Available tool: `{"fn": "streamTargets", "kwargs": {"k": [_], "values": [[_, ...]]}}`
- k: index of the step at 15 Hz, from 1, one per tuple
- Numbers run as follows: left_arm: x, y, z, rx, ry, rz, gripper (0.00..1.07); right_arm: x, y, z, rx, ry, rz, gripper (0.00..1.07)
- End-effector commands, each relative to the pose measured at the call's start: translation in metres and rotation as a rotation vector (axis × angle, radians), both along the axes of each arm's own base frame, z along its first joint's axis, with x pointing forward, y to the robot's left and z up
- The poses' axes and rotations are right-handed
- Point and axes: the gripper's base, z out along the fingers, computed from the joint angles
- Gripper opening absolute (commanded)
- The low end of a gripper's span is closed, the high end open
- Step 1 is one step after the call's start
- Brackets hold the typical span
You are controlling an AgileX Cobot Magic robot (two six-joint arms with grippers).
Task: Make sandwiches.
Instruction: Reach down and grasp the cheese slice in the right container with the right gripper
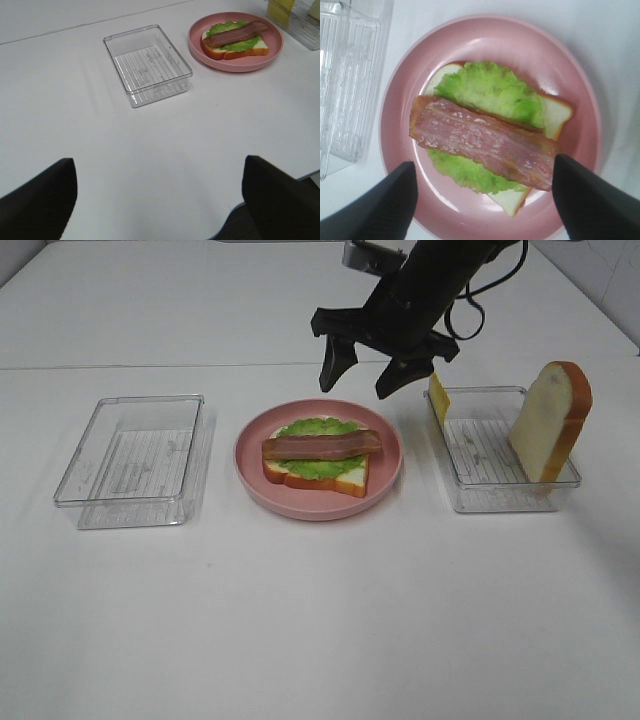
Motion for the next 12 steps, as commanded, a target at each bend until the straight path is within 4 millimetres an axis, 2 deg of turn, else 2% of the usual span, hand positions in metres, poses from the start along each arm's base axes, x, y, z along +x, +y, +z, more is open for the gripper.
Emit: {"fn": "streamTargets", "kwargs": {"k": [1, 2, 5, 10, 12], "values": [[-0.002, 0.001, 0.000, -0.012, -0.027, -0.001, 0.85, -0.004, -0.012, 0.032, -0.089, -0.093, 0.010, 0.73], [-0.002, 0.001, 0.000, -0.012, -0.027, -0.001, 0.85, -0.004, -0.012, 0.032, -0.089, -0.093, 0.010, 0.73], [-0.002, 0.001, 0.000, -0.012, -0.027, -0.001, 0.85, -0.003, -0.034, 0.039, -0.165, -0.077, -0.040, 0.73], [-0.002, 0.001, 0.000, -0.012, -0.027, -0.001, 0.85, 0.011, -0.071, 0.032, -0.177, -0.072, -0.128, 0.72], [-0.002, 0.001, 0.000, -0.012, -0.027, -0.001, 0.85, 0.017, -0.079, 0.026, -0.160, -0.075, -0.133, 0.73]]}}
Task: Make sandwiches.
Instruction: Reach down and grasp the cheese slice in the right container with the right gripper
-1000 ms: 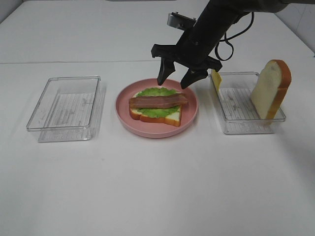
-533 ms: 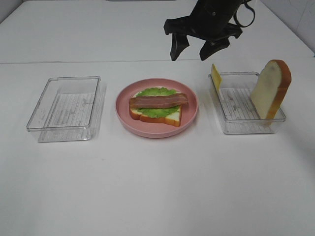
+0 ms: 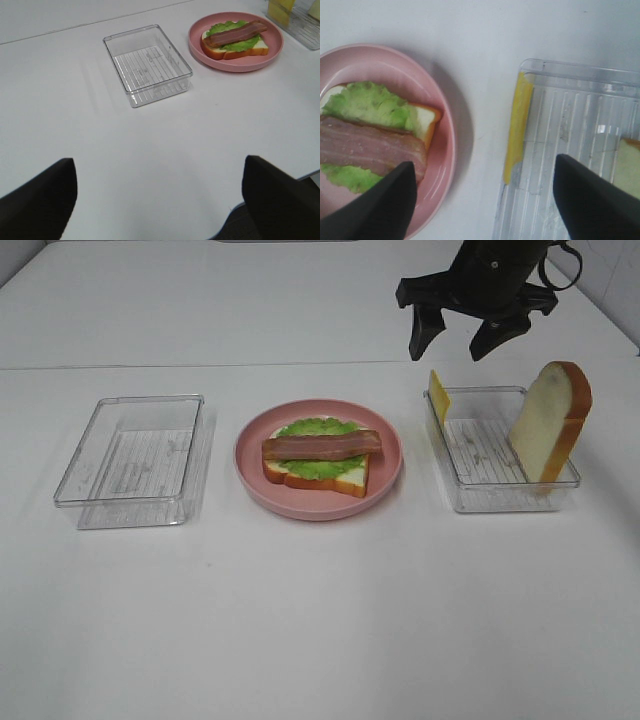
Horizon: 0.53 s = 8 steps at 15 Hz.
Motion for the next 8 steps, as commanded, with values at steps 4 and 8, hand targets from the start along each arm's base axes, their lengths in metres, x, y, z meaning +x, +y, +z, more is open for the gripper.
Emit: {"fn": "streamTargets", "kwargs": {"k": [4, 8], "values": [[-0.002, 0.001, 0.000, -0.012, -0.027, -0.001, 0.85, 0.015, -0.002, -0.038, 0.012, 0.023, 0.011, 0.73], [-0.002, 0.001, 0.000, -0.012, -0.027, -0.001, 0.85, 0.022, -0.001, -0.064, 0.009, 0.030, 0.005, 0.70]]}}
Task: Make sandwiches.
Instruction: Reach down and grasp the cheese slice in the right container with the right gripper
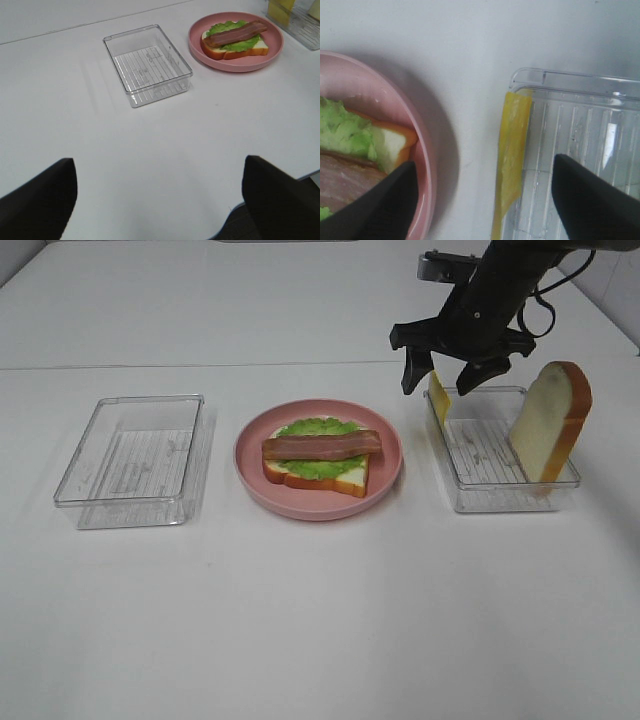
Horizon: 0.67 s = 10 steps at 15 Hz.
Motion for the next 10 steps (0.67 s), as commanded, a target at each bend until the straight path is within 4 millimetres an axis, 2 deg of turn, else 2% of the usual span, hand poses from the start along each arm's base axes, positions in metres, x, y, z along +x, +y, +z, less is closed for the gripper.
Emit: {"fn": "streamTargets", "kwargs": {"k": [1, 2, 3, 4, 6, 10], "values": [[-0.0024, 0.0006, 0.0002, -0.012, -0.027, -0.001, 0.85, 0.0034, 0.0006, -0.0125, -0.004, 0.006, 0.003, 0.69], [-0.0024, 0.0006, 0.0002, -0.012, -0.027, -0.001, 0.85, 0.0039, 0.0007, -0.0149, -0.003, 0.009, -0.003, 0.65], [-0.0024, 0.0006, 0.0002, -0.012, -0.027, -0.001, 0.85, 0.0043, -0.0010, -0.0155, -0.019, 0.007, -0.014, 0.55], [-0.0024, 0.0006, 0.0002, -0.012, -0.027, -0.001, 0.85, 0.0045, -0.0025, -0.0157, -0.035, 0.007, -0.021, 0.49], [-0.0024, 0.0006, 0.0002, -0.012, -0.027, -0.001, 0.85, 0.0039, -0.0044, -0.0162, -0.057, 0.013, -0.020, 0.41], [-0.0024, 0.0006, 0.0002, -0.012, -0.027, -0.001, 0.85, 0.0030, -0.0052, -0.0166, -0.068, 0.023, -0.016, 0.09]]}}
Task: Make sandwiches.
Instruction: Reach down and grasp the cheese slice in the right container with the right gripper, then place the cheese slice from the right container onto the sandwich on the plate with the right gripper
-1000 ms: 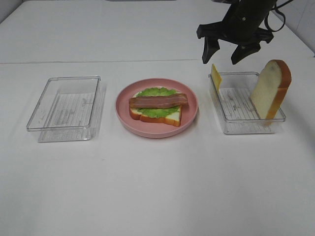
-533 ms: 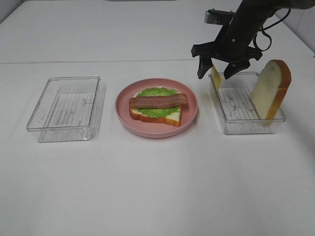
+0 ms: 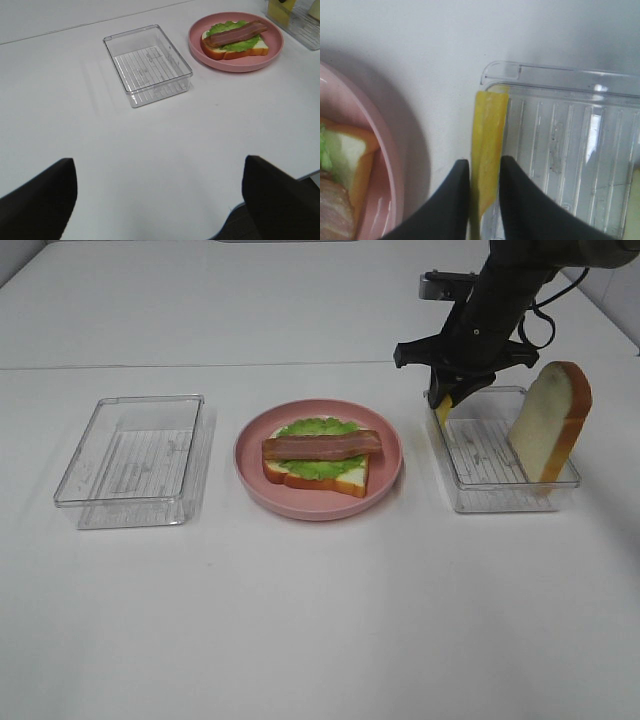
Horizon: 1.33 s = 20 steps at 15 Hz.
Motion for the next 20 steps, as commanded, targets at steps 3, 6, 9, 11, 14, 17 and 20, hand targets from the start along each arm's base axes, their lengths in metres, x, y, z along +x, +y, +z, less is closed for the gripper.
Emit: {"fn": "streamTargets", "kwargs": {"k": [3, 6, 9, 11, 14, 17, 20], "values": [[-0.002, 0.001, 0.000, -0.012, -0.027, -0.001, 0.85, -0.001, -0.001, 0.001, -0.011, 0.009, 0.002, 0.00], [-0.002, 0.001, 0.000, -0.012, -0.027, -0.001, 0.85, -0.004, -0.001, 0.019, -0.005, -0.013, 0.003, 0.00], [-0.002, 0.001, 0.000, -0.012, -0.027, -0.001, 0.85, -0.011, -0.001, 0.061, 0.025, -0.090, 0.006, 0.00], [-0.002, 0.001, 0.000, -0.012, -0.027, -0.001, 0.85, -0.020, 0.003, 0.088, 0.090, -0.122, 0.041, 0.00], [-0.002, 0.001, 0.000, -0.012, -0.027, -0.001, 0.85, -0.032, 0.022, 0.100, 0.291, -0.059, 0.105, 0.00], [-0.002, 0.001, 0.000, -0.012, -0.027, -0.001, 0.85, -0.038, 0.048, 0.085, 0.380, 0.031, 0.170, 0.00], [-0.002, 0.001, 0.000, -0.012, -0.027, -0.001, 0.85, -0.048, 0.085, 0.070, 0.469, 0.114, 0.214, 0.00]]}}
